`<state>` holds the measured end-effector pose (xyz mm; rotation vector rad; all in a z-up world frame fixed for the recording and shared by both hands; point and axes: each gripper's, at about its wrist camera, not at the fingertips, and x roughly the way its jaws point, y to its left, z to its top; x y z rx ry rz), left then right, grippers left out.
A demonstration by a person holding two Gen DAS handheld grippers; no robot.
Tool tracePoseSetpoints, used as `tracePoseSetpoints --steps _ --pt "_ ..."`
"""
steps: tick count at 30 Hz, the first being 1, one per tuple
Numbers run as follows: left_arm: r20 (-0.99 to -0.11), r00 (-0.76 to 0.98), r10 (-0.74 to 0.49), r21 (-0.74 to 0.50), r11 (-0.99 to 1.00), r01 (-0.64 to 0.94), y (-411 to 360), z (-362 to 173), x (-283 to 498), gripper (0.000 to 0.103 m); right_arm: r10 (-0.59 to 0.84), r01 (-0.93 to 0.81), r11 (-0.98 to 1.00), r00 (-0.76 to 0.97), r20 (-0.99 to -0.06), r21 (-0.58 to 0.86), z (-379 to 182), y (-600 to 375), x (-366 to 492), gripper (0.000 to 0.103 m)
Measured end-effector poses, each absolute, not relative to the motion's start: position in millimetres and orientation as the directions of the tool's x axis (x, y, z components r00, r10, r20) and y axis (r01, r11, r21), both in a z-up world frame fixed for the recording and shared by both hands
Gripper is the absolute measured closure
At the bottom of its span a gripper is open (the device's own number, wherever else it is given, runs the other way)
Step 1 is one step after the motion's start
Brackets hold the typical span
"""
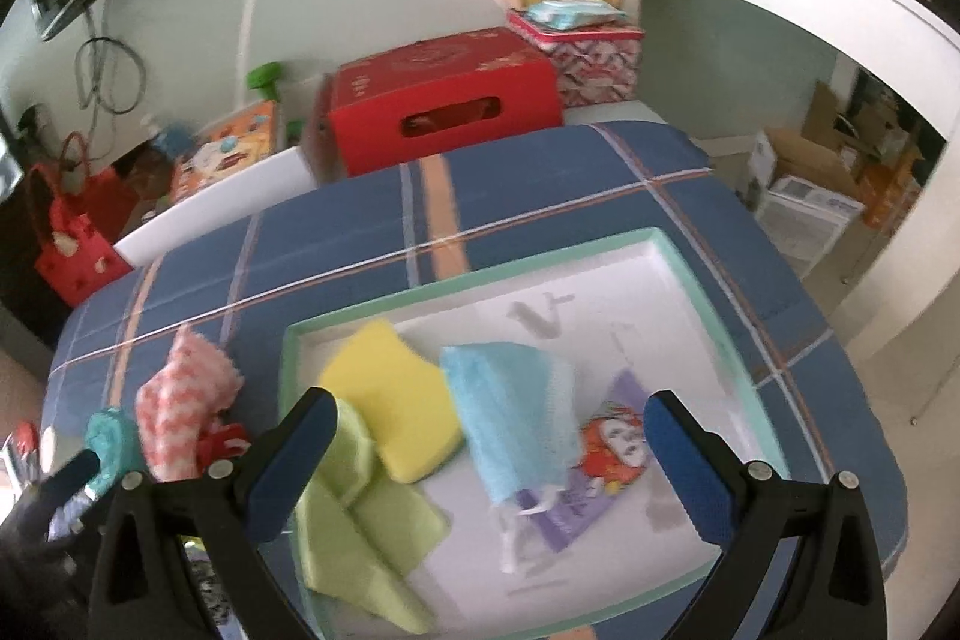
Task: Organize soft objects
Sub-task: 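Move both tools back toward the remaining pile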
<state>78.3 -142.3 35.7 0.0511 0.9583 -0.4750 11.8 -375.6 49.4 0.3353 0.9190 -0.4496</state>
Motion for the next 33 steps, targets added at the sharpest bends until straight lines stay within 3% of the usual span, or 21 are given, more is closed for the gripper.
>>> tracePoseSetpoints --steps 11,20,33 --pt "-0.781 0.561 -0.274 -0.214 0.962 0.172 -34 42 94 0.008 -0.021 0.254 0.954 0.589 -0.808 0.16 48 -290 45 0.0" --pt "-0.827 0.515 -0.225 -0.238 0.97 0.042 19 16 94 0.008 0.073 0.104 0.981 0.572 -0.817 0.161 36 -238 53 0.0" --pt "-0.903 0.331 -0.273 -0.267 0.962 0.063 12 -45 93 0.009 0.177 -0.016 0.981 0.462 -0.869 0.192 -5 -198 60 0.0"
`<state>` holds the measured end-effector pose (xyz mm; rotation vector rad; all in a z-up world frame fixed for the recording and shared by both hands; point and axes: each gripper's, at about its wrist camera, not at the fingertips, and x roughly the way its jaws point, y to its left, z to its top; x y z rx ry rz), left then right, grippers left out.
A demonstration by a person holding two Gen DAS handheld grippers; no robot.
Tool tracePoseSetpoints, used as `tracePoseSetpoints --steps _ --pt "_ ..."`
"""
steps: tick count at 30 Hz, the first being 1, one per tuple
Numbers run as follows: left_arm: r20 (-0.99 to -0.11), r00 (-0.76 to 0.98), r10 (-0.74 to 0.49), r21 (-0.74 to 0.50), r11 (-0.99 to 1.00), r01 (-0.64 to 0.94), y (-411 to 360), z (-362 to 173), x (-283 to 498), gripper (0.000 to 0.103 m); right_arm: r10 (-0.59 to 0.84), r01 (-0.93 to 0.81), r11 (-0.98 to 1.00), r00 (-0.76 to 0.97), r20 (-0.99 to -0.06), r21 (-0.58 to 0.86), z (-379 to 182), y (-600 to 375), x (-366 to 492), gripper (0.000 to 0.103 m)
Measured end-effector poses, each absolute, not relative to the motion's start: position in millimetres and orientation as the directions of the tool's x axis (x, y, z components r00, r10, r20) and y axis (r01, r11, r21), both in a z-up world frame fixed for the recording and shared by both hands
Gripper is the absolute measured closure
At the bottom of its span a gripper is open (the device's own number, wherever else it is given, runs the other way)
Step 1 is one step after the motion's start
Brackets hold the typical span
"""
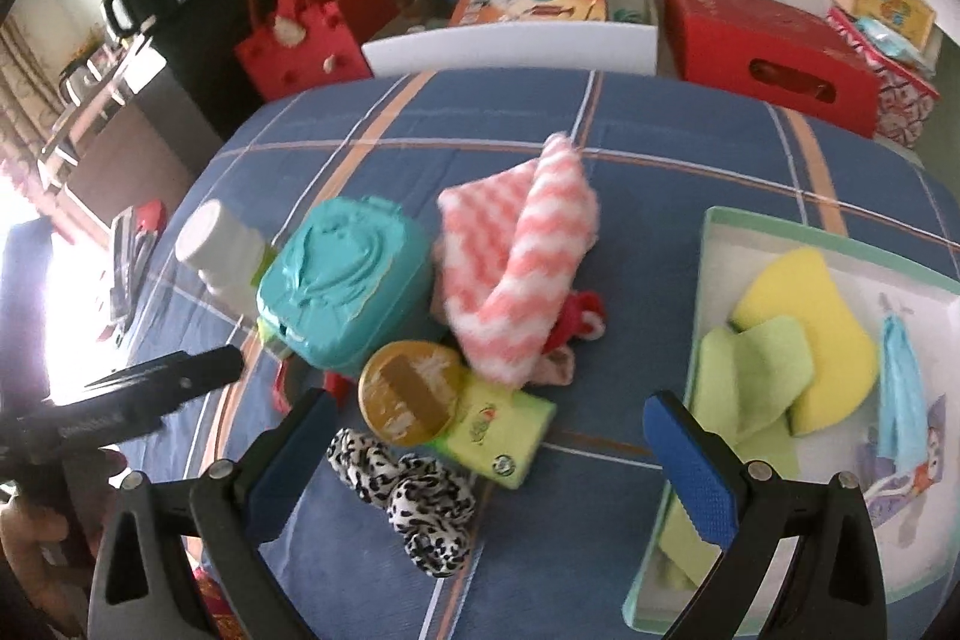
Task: Organize soft objects
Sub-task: 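Move both tools back toward the remaining pile, then grasp the red tape roll with the left tool while the right tool grasps the leopard-print scrunchie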
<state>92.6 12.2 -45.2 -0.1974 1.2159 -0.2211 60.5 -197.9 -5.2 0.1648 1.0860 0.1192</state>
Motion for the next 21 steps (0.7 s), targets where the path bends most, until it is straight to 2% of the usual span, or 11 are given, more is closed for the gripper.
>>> tracePoseSetpoints --steps 10,21 --pt "-0.93 0.246 -0.271 -0.259 0.962 0.082 -4 -76 101 0.009 0.239 -0.064 0.97 0.4 -0.885 0.233 -18 -186 61 0.0" --pt "-0.935 0.223 -0.277 -0.256 0.959 0.119 -27 -85 114 0.009 0.239 -0.073 0.971 0.337 -0.911 0.227 -36 -177 55 0.01"
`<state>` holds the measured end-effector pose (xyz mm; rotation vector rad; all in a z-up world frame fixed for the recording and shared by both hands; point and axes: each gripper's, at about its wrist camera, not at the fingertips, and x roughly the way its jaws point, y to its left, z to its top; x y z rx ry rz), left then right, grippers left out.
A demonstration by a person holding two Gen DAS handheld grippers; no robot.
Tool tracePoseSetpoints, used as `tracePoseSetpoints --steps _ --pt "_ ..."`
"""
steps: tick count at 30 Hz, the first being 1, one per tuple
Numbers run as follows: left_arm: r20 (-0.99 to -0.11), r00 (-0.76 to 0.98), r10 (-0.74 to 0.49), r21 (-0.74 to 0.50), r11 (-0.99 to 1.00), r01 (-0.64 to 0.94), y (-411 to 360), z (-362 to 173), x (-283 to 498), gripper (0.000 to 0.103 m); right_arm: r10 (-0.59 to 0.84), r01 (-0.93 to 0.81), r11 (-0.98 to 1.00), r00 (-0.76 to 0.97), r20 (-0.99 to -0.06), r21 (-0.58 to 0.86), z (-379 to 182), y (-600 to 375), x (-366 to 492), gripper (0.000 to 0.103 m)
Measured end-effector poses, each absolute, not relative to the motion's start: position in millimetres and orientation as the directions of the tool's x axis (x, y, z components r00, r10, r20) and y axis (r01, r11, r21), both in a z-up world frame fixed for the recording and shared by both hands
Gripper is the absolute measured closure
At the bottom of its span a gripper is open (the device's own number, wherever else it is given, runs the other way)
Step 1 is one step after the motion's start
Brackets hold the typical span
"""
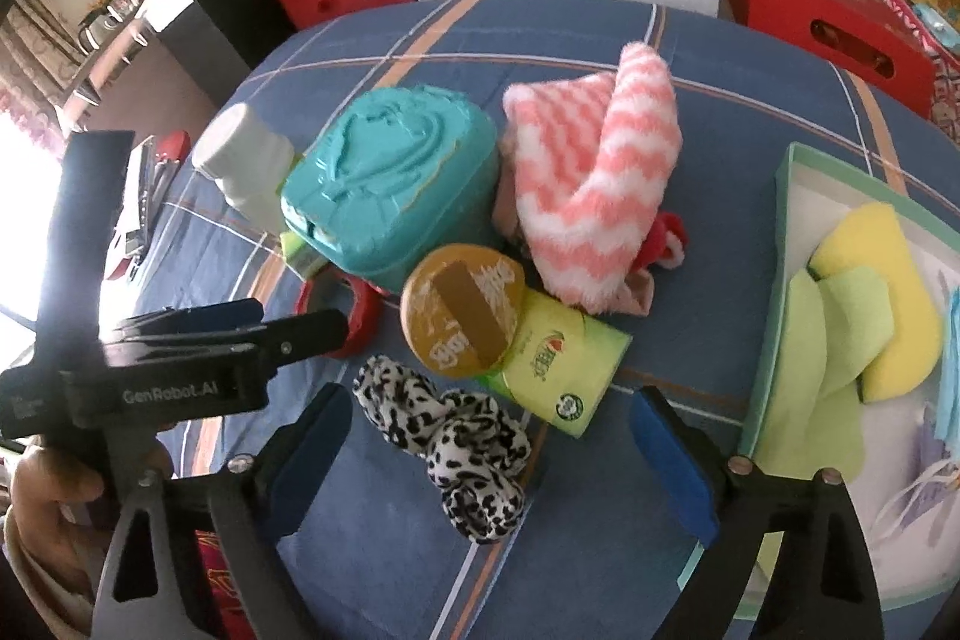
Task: Organize soft objects
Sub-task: 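Grasp the red tape roll with the left tool while the right tool grasps the leopard-print scrunchie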
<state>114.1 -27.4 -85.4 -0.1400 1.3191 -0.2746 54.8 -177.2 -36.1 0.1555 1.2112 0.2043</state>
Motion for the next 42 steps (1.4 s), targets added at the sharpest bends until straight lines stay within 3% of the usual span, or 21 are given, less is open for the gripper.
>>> tracePoseSetpoints --steps 6,7,8,17,24,42 --pt "-0.935 0.218 -0.28 -0.255 0.957 0.135 -42 -92 119 0.009 0.246 -0.061 0.969 0.319 -0.915 0.239 -42 -179 51 0.027" --pt "-0.936 0.216 -0.279 -0.253 0.957 0.139 -45 -93 119 0.01 0.25 -0.063 0.968 0.319 -0.914 0.243 -42 -180 50 0.033" --pt "-0.937 0.214 -0.278 -0.252 0.957 0.141 -47 -93 120 0.013 0.254 -0.066 0.967 0.319 -0.913 0.246 -42 -180 49 0.04" --pt "-0.949 0.199 -0.243 -0.21 0.962 0.172 -62 -103 124 0.036 0.272 -0.084 0.962 0.288 -0.918 0.259 -48 -177 50 0.061" --pt "-0.945 0.198 -0.262 -0.222 0.954 0.2 -65 -108 125 0.05 0.269 -0.095 0.963 0.28 -0.922 0.252 -56 -172 52 0.067" --pt "-0.937 0.211 -0.279 -0.238 0.95 0.2 -50 -98 110 0.052 0.298 -0.107 0.954 0.306 -0.904 0.278 -46 -168 53 0.08"
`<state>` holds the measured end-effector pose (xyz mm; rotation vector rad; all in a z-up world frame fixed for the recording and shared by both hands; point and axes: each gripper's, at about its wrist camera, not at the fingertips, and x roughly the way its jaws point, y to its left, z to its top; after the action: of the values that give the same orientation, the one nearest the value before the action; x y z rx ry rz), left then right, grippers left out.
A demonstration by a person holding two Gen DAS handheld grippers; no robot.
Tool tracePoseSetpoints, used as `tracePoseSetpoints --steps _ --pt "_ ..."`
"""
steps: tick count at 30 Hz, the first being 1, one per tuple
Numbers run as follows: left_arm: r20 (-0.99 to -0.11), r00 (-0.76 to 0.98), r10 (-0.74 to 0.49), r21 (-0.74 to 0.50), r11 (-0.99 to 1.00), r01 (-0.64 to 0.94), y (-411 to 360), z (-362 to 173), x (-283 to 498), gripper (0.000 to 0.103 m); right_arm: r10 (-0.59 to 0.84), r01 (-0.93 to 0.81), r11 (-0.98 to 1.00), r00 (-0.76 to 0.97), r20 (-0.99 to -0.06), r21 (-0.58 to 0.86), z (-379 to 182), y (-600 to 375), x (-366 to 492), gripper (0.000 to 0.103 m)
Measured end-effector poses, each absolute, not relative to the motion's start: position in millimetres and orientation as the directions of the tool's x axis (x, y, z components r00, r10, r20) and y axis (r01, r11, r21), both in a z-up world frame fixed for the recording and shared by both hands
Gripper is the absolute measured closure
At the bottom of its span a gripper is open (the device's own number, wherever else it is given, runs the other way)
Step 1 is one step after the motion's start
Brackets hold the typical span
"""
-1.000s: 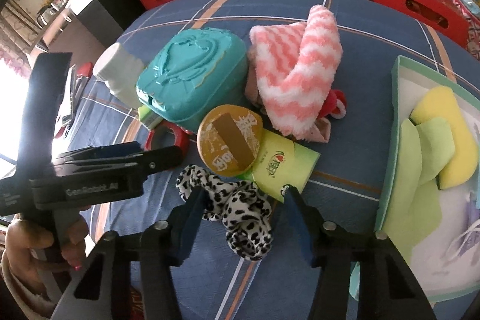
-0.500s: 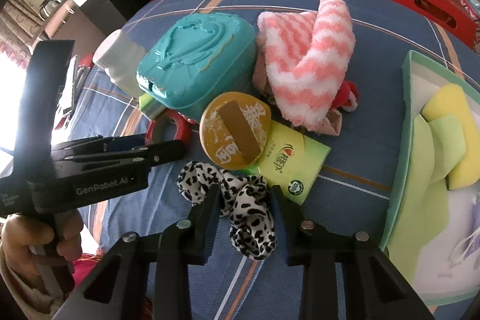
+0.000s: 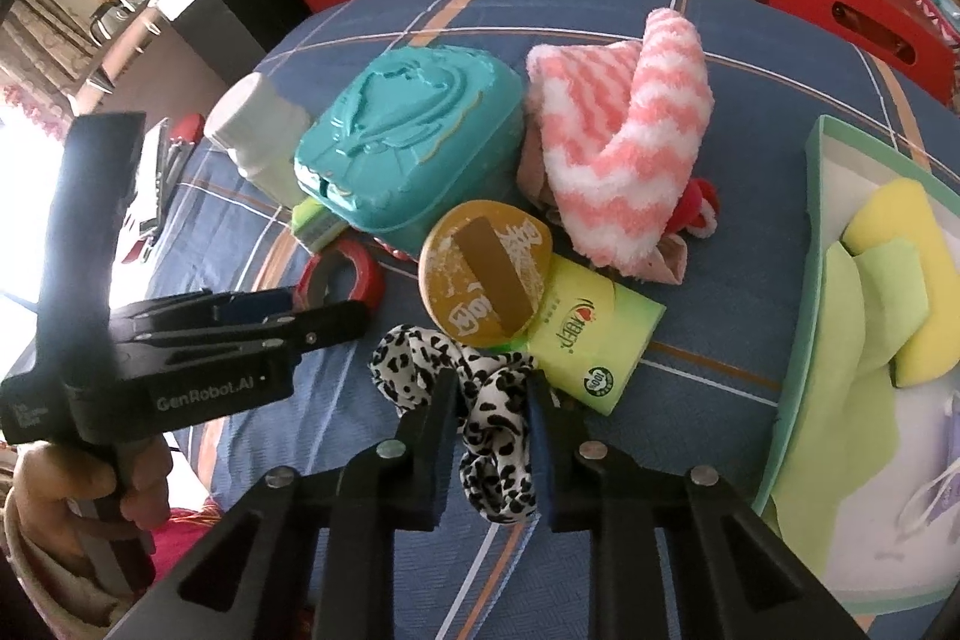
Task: Organize soft objects
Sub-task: 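Grasp the red tape roll with the left tool while the right tool grasps the leopard-print scrunchie, then carry the tape roll and scrunchie into the white tray and open both tools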
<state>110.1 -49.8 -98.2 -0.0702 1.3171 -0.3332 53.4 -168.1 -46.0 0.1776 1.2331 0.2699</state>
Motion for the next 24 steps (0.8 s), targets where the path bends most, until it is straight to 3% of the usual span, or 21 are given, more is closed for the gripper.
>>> tracePoseSetpoints --steps 14,24 --pt "-0.93 0.243 -0.275 -0.229 0.952 0.202 -33 -81 81 0.052 0.345 -0.125 0.938 0.376 -0.86 0.322 -14 -183 44 0.083" --pt "-0.905 0.312 -0.288 -0.224 0.948 0.226 -20 -41 63 0.052 0.36 -0.119 0.929 0.503 -0.786 0.349 29 -203 28 0.083"
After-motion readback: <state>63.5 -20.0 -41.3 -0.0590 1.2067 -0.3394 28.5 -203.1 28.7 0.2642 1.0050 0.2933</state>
